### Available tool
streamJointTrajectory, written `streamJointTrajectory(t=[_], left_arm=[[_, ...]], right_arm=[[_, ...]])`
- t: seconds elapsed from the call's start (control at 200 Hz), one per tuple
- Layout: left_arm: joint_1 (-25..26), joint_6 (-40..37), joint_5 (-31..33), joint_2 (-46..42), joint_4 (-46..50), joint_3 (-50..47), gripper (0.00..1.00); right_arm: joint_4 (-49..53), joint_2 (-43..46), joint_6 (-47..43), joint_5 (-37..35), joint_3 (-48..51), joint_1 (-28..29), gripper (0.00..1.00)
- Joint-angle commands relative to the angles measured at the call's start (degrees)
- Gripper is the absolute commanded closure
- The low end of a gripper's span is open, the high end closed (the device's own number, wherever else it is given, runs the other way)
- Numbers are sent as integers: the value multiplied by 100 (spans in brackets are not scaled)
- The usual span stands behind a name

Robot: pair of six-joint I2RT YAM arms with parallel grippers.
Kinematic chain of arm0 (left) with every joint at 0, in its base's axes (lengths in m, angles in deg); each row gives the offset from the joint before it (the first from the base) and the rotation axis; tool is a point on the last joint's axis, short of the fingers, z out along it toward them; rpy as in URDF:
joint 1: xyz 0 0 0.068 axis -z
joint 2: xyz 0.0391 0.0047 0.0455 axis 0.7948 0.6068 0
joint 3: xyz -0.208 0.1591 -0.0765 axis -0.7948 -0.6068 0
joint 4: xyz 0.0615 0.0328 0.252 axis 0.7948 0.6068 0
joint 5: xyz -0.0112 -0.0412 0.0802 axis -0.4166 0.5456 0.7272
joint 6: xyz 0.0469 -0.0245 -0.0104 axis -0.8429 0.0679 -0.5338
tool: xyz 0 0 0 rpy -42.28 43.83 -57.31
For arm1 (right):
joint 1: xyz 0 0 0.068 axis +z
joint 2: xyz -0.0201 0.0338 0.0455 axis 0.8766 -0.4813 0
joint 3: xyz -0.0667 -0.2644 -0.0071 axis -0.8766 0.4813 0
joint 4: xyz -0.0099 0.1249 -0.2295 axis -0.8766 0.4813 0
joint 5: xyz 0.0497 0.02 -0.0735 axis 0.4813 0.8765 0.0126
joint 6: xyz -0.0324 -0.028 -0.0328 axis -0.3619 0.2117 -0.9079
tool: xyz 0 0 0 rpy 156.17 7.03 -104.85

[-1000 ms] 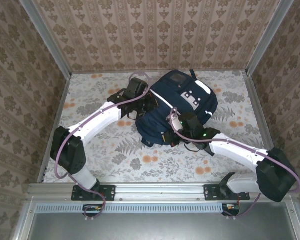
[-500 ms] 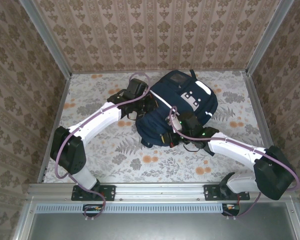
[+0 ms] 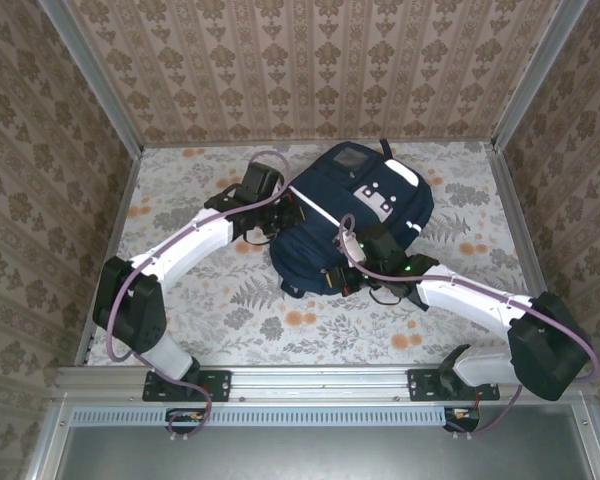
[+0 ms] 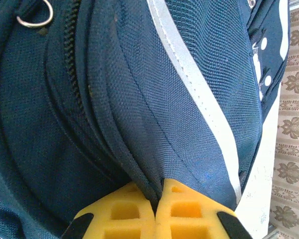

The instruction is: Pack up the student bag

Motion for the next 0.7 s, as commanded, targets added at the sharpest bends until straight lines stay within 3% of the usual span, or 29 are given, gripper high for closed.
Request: streamJointTrajectory(t=[0.0,0.07,0.15,0.32,0.5,0.695], left_arm=[[-163,-518,168,-292,215,77,100],[-147,-555,100,-259,218,108,99],[-68,-516,124,-254,420,208,64],[-20,-76,58,-1058,348,-712,44],[-105,757,-18,-2047,-53,-2242,42],[19,1285,28,-2023,-635,-3005,45]], right_arm=[[448,276,-109,-437,195,-115,100],[366,368,-96,-264,261,-126,100],[57,349,82,252,335,-129,100],[-937,303,828,607,552,-120,100],[-1633,-7,1351,930,649,-102,100],[-1829,-18,1517,970,653,-85,100]])
